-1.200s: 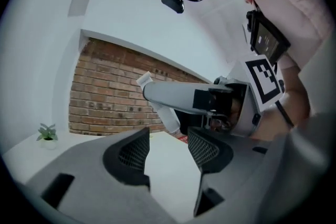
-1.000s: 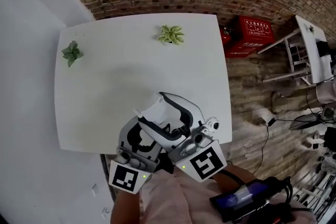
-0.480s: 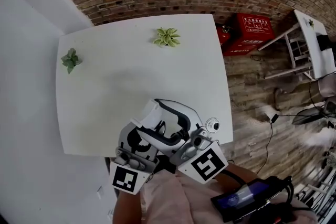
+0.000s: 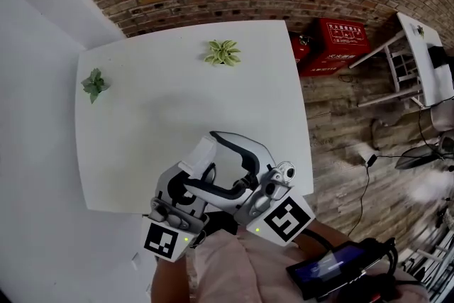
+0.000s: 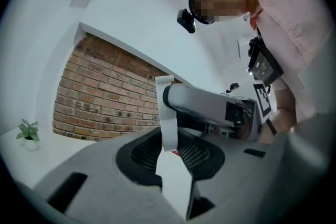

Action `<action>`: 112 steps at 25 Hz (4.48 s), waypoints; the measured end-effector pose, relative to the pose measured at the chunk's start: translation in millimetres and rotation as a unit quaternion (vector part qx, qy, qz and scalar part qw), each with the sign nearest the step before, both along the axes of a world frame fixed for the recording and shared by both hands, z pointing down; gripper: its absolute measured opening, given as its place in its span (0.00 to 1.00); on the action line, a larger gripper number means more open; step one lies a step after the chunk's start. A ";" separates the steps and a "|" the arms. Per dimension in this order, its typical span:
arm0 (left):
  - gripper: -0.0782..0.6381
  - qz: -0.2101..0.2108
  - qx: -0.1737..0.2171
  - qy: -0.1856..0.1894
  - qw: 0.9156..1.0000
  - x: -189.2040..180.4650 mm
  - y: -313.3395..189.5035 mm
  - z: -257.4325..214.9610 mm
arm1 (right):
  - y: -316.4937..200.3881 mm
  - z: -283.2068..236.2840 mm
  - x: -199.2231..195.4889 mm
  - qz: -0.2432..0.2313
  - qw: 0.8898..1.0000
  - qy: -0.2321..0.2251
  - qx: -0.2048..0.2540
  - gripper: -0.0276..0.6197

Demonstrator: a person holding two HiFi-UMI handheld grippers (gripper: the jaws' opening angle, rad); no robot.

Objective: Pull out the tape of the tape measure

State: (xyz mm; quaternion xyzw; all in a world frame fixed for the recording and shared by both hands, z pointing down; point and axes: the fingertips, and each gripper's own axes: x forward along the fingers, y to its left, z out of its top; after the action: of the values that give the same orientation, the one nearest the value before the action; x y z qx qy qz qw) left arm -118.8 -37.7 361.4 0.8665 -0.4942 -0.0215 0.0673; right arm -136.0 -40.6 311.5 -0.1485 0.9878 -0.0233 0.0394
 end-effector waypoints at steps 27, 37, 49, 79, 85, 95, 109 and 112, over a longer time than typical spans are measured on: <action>0.24 0.257 -0.012 0.074 0.964 29.4 37.3 -17.5 | 14.0 -31.5 46.5 -0.278 0.948 -0.108 -0.110 0.21; 0.24 0.264 -0.011 0.082 0.961 31.1 37.3 -21.3 | 17.4 -30.9 47.2 -0.299 0.937 -0.119 -0.134 0.20; 0.27 0.163 0.037 0.130 0.977 7.5 15.6 -41.0 | -3.2 -42.8 50.7 -0.219 0.953 -0.165 -0.126 0.19; 0.24 0.370 0.036 0.312 0.874 15.2 69.3 -92.1 | 33.7 -77.3 72.0 -0.444 0.857 -0.202 -0.167 0.50; 0.24 0.437 -0.008 0.288 0.852 40.5 85.6 -81.6 | 64.6 -78.1 57.7 -0.516 0.829 -0.152 -0.154 0.68; 0.26 0.439 -0.023 0.306 0.845 49.3 82.1 -74.5 | 89.5 -78.8 61.3 -0.560 0.808 -0.142 -0.118 0.50; 0.40 -0.009 0.046 -0.048 0.998 -11.9 -5.4 -24.5 | -46.6 -33.0 42.8 -0.111 0.947 -0.172 -0.248 0.48; 0.43 -0.018 0.089 -0.127 0.988 3.6 -8.0 -35.9 | -46.1 -32.5 46.3 -0.053 0.951 -0.191 -0.237 0.48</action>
State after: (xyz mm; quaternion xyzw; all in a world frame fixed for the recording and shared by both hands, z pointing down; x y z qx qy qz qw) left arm -115.1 -45.7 325.5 0.8558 -0.5102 0.0439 -0.0735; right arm -89.7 -86.8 278.9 -0.0940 0.9344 -0.2867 0.1895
